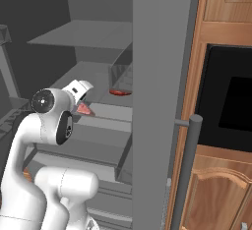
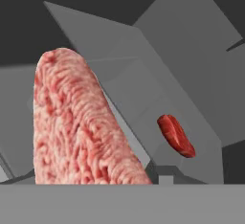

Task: Place the steak on the counter behind the older steak on the same shelf of the fridge to maintain FIFO order. Close the fridge door when finished.

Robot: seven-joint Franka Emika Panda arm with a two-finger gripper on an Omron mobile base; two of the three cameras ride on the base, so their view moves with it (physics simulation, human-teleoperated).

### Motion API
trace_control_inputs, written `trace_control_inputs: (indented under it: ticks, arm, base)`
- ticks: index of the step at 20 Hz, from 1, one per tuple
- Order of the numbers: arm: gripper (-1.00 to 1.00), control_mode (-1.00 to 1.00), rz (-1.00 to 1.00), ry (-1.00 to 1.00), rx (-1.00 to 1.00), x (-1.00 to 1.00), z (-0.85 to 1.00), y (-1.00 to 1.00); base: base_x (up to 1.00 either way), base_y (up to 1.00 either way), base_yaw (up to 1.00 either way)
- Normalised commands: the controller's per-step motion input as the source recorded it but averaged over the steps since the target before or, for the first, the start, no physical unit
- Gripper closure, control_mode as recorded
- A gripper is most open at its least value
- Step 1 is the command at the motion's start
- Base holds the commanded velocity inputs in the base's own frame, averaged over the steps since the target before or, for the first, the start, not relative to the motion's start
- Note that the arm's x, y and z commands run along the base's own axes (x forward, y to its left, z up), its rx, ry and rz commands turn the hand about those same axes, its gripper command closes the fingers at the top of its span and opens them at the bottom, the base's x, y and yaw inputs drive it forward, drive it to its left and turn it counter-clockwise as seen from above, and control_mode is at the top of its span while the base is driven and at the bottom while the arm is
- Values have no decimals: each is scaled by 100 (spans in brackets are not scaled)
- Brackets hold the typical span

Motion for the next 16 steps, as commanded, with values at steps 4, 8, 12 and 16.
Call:
trace_control_inputs:
  ticks: [4, 8, 12, 16]
  arm:
    - [100, -100, 0, -21, -5, 24, 29, 0]
    - [100, -100, 0, -18, -3, 35, 43, 0]
    - [100, -100, -3, 0, -2, 52, 51, -2]
    - [100, -100, 0, 13, -2, 47, 31, -27]
  base:
    - [0, 0, 0]
    - [0, 0, 0]
    - [0, 0, 0]
    - [0, 0, 0]
